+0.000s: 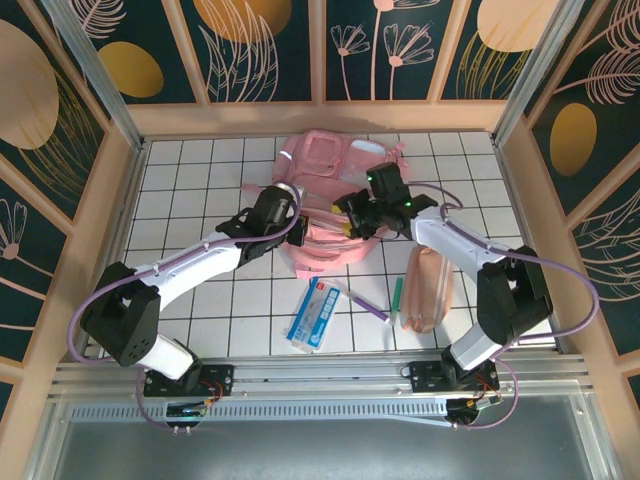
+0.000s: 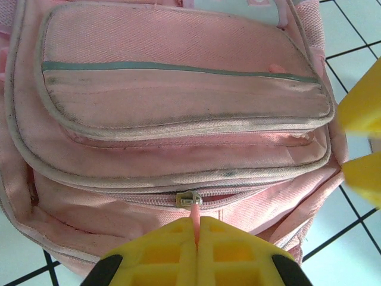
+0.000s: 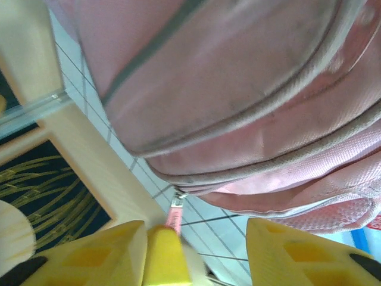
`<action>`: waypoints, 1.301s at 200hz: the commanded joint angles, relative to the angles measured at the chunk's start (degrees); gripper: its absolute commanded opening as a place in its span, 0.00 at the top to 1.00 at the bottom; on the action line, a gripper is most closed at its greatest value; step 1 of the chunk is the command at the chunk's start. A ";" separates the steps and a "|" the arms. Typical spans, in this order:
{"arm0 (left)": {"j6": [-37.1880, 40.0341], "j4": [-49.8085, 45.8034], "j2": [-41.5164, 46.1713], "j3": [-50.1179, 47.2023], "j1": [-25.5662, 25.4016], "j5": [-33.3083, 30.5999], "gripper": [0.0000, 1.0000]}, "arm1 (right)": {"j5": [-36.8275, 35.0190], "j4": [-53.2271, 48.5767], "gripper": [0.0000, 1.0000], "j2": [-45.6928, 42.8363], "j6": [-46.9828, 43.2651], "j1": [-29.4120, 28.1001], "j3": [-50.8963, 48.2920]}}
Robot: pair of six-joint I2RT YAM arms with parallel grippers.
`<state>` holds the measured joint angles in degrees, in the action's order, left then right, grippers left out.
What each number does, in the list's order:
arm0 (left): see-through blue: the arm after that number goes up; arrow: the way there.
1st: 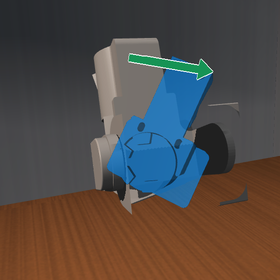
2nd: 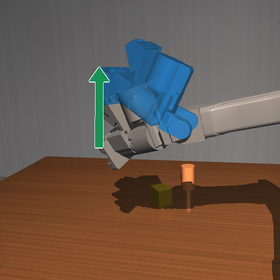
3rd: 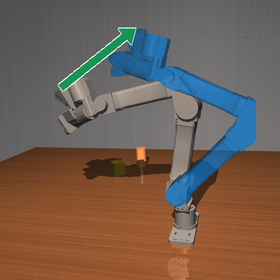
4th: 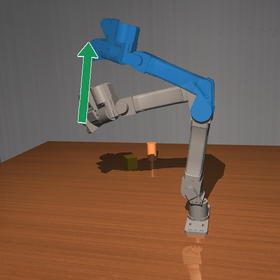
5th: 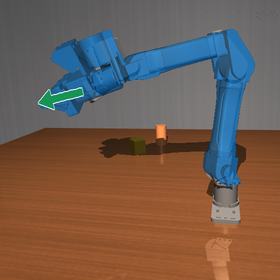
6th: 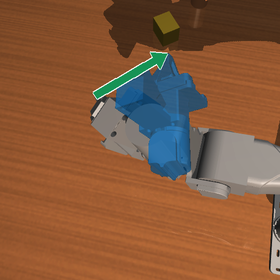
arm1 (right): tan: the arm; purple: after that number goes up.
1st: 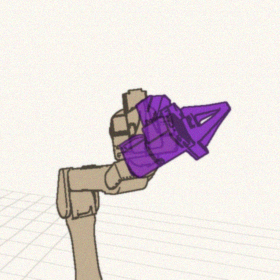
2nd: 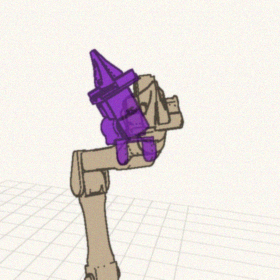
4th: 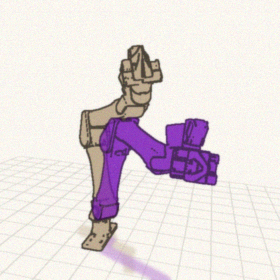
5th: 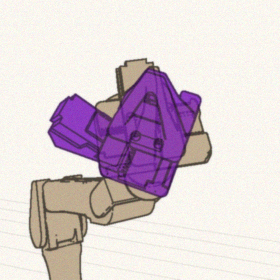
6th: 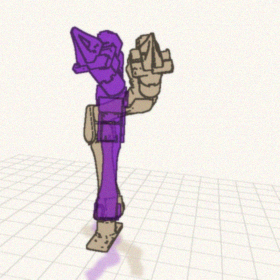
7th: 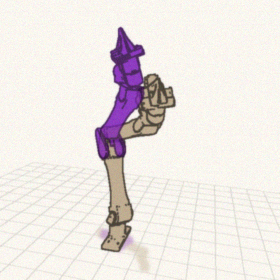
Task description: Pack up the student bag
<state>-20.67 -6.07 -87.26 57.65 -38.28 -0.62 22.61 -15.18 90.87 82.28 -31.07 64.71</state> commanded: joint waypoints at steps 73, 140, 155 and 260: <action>0.34 4.49 2.47 -0.28 -0.47 1.82 1.00 | -9.52 2.80 0.74 6.54 3.75 -3.55 -0.63; 0.32 4.92 3.33 -1.57 -0.44 3.01 1.00 | -15.08 4.97 0.67 7.27 4.01 -2.86 0.18; 0.08 5.26 3.25 -1.58 -0.44 3.97 1.00 | -15.31 6.01 0.64 7.62 4.53 -2.74 0.24; -1.39 6.33 1.37 -1.57 -1.78 6.86 1.00 | -19.88 9.84 0.55 6.60 8.33 -2.29 0.54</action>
<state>-21.10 -2.37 -86.74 55.90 -38.28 1.19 11.27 -9.13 97.93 88.88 -34.98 64.23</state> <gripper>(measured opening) 0.049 0.436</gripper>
